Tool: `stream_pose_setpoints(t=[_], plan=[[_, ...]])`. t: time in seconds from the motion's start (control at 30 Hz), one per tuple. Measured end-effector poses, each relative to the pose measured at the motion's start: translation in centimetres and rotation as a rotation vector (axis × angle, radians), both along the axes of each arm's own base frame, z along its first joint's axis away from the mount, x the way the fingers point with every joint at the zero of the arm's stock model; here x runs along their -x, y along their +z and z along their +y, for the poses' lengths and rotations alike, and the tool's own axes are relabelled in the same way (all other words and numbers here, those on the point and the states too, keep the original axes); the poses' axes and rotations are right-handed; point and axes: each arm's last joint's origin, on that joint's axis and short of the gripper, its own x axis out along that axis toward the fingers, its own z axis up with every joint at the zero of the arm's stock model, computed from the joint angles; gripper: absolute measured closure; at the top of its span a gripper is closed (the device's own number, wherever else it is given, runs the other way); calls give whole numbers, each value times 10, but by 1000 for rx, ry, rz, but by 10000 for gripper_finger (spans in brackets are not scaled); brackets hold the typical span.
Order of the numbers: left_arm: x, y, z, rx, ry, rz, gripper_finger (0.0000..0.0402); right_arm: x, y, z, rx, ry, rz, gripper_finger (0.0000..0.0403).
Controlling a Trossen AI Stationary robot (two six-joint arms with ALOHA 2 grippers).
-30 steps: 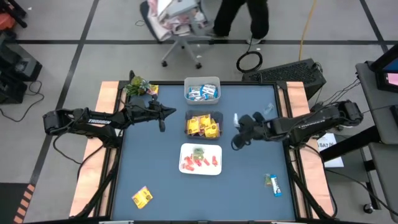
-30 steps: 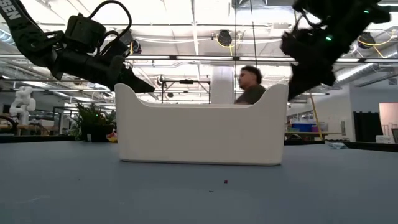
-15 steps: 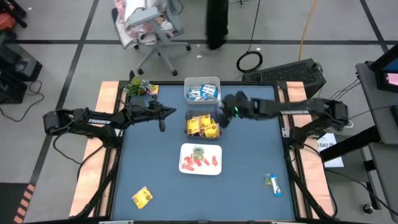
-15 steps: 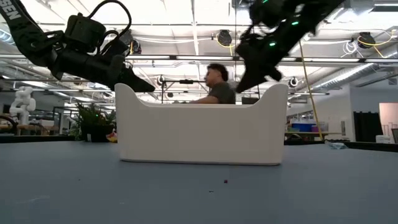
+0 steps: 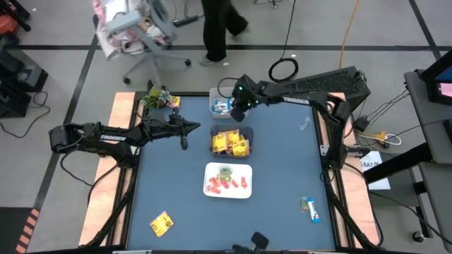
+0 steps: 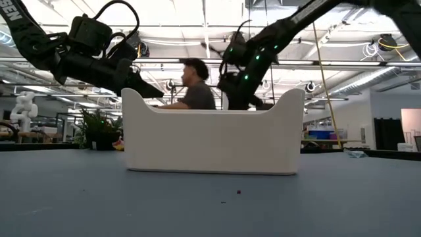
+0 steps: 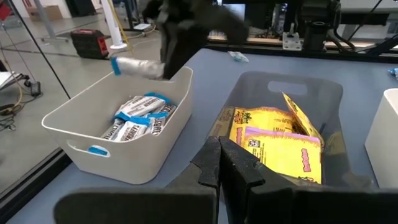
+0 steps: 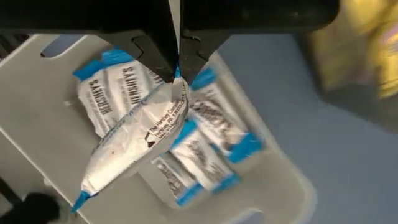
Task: Sort candy
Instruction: Put the white chocolate bar into the gray bin, then put the green gummy candy into the white bin
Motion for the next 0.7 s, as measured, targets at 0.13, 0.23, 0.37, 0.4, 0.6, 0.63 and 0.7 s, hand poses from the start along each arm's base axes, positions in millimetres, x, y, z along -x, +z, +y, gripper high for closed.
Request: stream_pose_setpoints(t=[0.13,0.23,0.37,0.4,0.6,0.63,0.7], plan=[[0,0,0,1,0,2,395,-1,-12,-20,-18,-21,49,403],[0,-1,0,3,-1,8,395,4,-15,-28,-28,-22,87,395],[0,-1,0,4,-2,9,395,10,-16,-35,-43,-41,104,363],[0,-1,0,4,-2,9,395,10,-16,-35,-45,-42,107,353],[0,-1,0,5,-2,12,395,11,-16,-30,-64,-35,140,298],[0,-1,0,6,-2,14,395,12,-14,-28,-58,-31,148,296],[0,-2,-1,11,-6,22,395,12,-5,-19,-31,-3,169,303]])
